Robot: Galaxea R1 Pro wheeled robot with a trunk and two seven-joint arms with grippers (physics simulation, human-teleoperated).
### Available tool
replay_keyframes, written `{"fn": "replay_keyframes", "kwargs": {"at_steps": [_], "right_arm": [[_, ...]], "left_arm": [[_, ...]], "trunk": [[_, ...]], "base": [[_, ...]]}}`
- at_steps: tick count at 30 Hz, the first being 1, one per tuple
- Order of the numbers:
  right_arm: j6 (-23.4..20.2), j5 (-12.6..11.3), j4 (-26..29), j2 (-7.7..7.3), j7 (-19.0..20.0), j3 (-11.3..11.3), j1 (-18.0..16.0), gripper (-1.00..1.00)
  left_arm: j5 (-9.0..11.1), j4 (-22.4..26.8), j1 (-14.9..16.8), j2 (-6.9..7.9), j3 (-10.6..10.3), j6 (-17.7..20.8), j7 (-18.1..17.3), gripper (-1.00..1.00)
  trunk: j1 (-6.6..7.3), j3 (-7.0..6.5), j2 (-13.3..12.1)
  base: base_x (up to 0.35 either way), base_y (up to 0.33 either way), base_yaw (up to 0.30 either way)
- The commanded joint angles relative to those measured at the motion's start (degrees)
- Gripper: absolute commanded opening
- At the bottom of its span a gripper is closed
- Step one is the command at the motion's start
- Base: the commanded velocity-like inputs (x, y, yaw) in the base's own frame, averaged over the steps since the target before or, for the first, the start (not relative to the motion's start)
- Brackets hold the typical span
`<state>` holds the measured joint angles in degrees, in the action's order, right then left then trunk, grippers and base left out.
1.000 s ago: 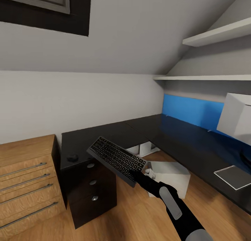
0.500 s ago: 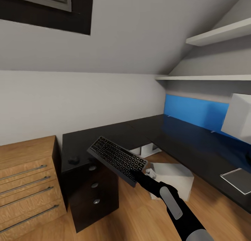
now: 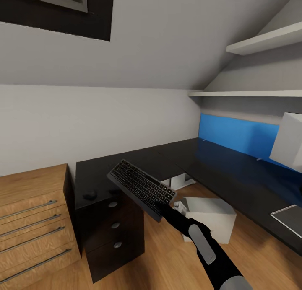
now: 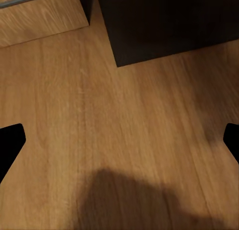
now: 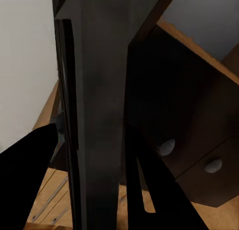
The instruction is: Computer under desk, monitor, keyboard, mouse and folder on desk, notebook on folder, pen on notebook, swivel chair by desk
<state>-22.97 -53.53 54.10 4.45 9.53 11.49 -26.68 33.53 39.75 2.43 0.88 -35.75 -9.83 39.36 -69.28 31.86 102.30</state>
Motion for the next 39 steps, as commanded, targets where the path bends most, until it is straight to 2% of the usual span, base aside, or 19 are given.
{"fn": "replay_keyframes", "kwargs": {"at_steps": [1,2,4,6,7,9,10,11,13,17,19,20,33,39], "right_arm": [[0.16,-0.31,-0.02,0.92,-0.06,-0.1,-0.04,-1.0],[0.31,-0.44,-0.02,1.44,-0.09,-0.13,-0.04,-1.0],[0.77,-1.83,-0.04,3.81,-0.63,-0.4,-0.04,-1.0],[1.11,-5.32,-0.05,5.55,-2.81,-0.83,-0.04,-1.0],[1.23,-9.3,-0.05,5.55,-5.66,-0.94,-0.04,-1.0],[1.3,-15.53,-0.01,5.55,-10.13,-0.9,-0.04,-1.0],[1.67,-25.0,0.07,5.55,-15.15,-0.79,-0.04,-1.0],[1.87,-26.0,0.09,5.55,-15.53,-0.79,-0.04,-1.0],[2.27,-26.85,0.09,5.55,-15.86,-0.73,-0.04,-1.0],[2.43,-27.11,-0.14,5.55,-15.84,1.9,0.05,-1.0],[2.33,-27.24,-0.14,5.55,-15.83,2.01,0.05,-1.0],[2.32,-27.39,-1.35,5.55,-15.64,2.12,0.05,-1.0],[3.24,-27.52,-2.75,5.55,-15.57,1.95,0.05,-1.0],[6.66,-27.55,-4.17,5.55,-15.68,1.79,0.05,-1.0]], "left_arm": [[0.62,0.02,0.09,0.09,-0.46,-0.36,0.37,1.0],[0.63,0.01,0.08,0.09,-0.46,-0.36,0.37,1.0],[0.65,-0.01,0.1,0.04,-0.44,-0.36,0.37,1.0],[0.65,-0.02,0.06,0.0,-0.44,-0.36,0.37,1.0],[0.66,-0.02,0.05,-0.04,-0.45,-0.36,0.37,1.0],[0.66,-0.02,0.08,-0.07,-0.46,-0.36,0.37,1.0],[0.66,-0.02,0.07,-0.01,-0.46,-0.36,0.37,1.0],[0.66,-0.02,0.05,-0.01,-0.46,-0.36,0.37,1.0],[0.66,-0.02,0.06,0.0,-0.46,-0.36,0.37,1.0],[0.34,0.08,0.08,0.07,-0.4,-0.81,0.5,1.0],[0.28,0.07,0.06,0.08,-0.35,-1.92,0.52,1.0],[0.23,0.08,0.05,0.09,-0.29,-4.44,0.68,1.0],[0.22,0.07,0.08,0.17,-0.24,-4.85,0.67,1.0],[0.22,0.09,0.07,0.17,-0.28,-4.88,0.64,1.0]], "trunk": [[0.01,0.06,0.03],[0.01,0.06,0.03],[0.01,0.06,0.03],[0.01,0.06,0.03],[0.01,0.06,0.03],[0.01,0.06,0.03],[0.01,0.06,0.03],[0.01,0.06,0.03],[0.01,0.06,0.03],[0.01,0.06,0.03],[0.01,0.06,0.03],[0.01,0.06,0.03],[0.01,0.06,0.03],[0.01,0.06,0.03]], "base": [[0.0,0.0,0.0],[0.0,0.0,0.0],[0.0,0.0,0.0],[0.0,0.0,0.0],[0.0,0.0,0.0],[0.0,0.0,0.0],[0.0,0.0,0.0],[0.0,0.0,0.0],[0.0,0.0,0.0],[0.0,0.0,0.0],[0.0,0.0,0.0],[0.0,0.0,0.0],[0.0,0.0,0.05],[0.0,0.0,0.237]]}}
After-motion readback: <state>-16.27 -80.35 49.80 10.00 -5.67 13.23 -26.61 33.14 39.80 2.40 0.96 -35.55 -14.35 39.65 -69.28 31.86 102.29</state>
